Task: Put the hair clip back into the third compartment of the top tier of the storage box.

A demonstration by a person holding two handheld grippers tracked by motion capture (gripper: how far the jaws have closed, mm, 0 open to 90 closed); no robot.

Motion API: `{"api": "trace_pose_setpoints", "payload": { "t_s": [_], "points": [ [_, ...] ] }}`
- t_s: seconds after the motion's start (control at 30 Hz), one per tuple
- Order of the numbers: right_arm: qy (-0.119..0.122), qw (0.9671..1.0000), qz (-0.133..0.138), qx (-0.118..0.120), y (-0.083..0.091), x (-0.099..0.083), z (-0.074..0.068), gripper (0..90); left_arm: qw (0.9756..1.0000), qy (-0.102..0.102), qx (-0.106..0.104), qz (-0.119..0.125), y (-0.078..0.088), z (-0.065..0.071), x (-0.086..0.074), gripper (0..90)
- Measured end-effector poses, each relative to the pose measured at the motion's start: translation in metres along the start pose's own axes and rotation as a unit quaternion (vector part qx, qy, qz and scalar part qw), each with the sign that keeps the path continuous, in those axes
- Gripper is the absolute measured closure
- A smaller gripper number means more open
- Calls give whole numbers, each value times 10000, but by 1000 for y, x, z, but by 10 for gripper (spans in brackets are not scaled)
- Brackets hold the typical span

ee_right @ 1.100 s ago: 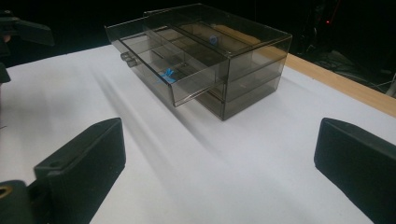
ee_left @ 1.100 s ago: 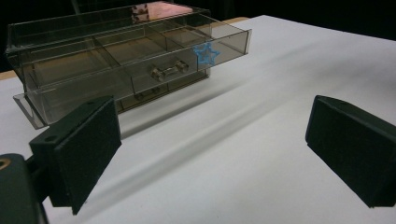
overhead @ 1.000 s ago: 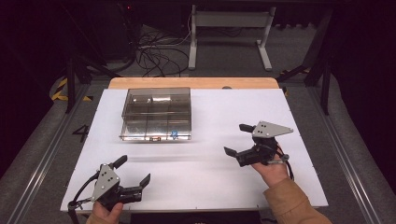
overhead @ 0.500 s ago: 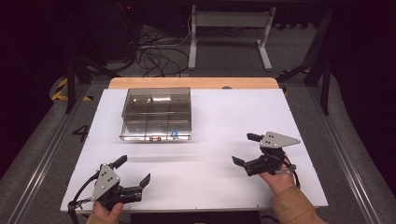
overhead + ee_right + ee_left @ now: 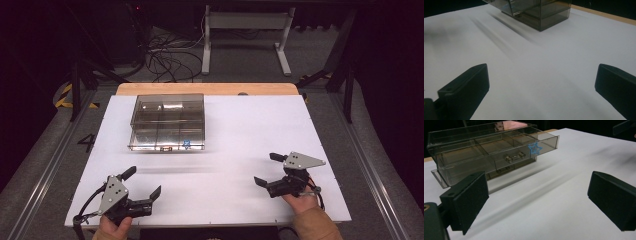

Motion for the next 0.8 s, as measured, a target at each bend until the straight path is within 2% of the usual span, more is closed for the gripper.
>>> {"api": "trace_pose_setpoints", "payload": {
  "t_s": [0.3,0.53,0.8],
  "points": [
    [-167,9998,69,94,6,-14,-7,0,10000,17,-10,-3,0,0,0,40],
    [-183,9998,25,17,9,-24,-7,0,10000,10,-1,-32,-1,0,-2,41],
    [-122,9999,-76,57,7,-29,-8,0,10000,31,-4,-10,-1,-1,-2,40]
  ]
}}
Point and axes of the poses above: each handheld gripper's, and its own axes: y roughly backward along the jaws, x roughly out of its top, z roughly to its right, the point moved 10 cm from there along -y, roughly forward along the jaws, and after that the axes turned 14 degrees about y, right-handed, at the moved point
